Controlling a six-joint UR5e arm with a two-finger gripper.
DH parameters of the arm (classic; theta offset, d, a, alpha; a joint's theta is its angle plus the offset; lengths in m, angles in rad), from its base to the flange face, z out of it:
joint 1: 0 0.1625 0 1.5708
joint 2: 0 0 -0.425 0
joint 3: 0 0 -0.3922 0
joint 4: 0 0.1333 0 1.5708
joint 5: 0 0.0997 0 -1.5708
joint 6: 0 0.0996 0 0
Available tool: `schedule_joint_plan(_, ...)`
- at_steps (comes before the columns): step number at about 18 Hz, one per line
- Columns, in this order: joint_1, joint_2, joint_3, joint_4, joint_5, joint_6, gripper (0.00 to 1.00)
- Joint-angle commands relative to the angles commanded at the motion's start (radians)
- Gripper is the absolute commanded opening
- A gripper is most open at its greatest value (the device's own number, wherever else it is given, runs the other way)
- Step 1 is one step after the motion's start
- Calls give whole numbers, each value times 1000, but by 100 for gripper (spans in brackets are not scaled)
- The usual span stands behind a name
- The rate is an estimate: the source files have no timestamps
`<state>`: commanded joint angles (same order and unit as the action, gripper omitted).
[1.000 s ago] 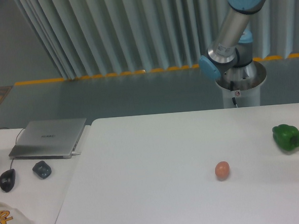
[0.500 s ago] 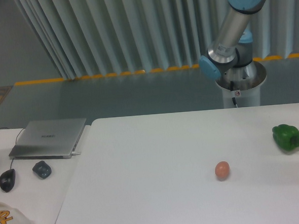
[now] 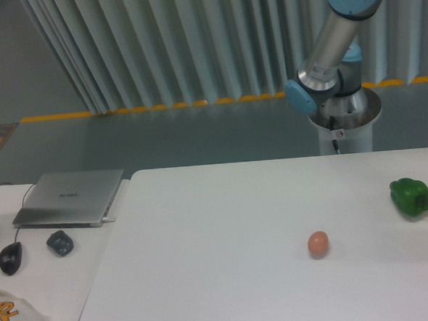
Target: Place the red pepper on the table
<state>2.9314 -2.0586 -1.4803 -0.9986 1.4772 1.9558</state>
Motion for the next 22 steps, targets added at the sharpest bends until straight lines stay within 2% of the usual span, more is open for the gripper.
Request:
schedule_joint_plan(1, 2, 0, 0, 2, 0, 0, 69)
schedule_joint_plan(4, 14, 2, 2, 17, 0, 18, 95)
schedule_joint_plan(5, 20, 2, 5, 18, 2, 37, 97)
schedule_joint_plan(12, 21, -43, 67, 28, 64, 181, 97)
schedule_joint_plan(15, 18, -66, 68, 72, 64, 189, 97)
schedule_joint_plan(18, 8, -55, 55, 72, 67, 167, 97)
schedule_joint_plan(22, -23, -3, 48, 63, 103, 121, 97)
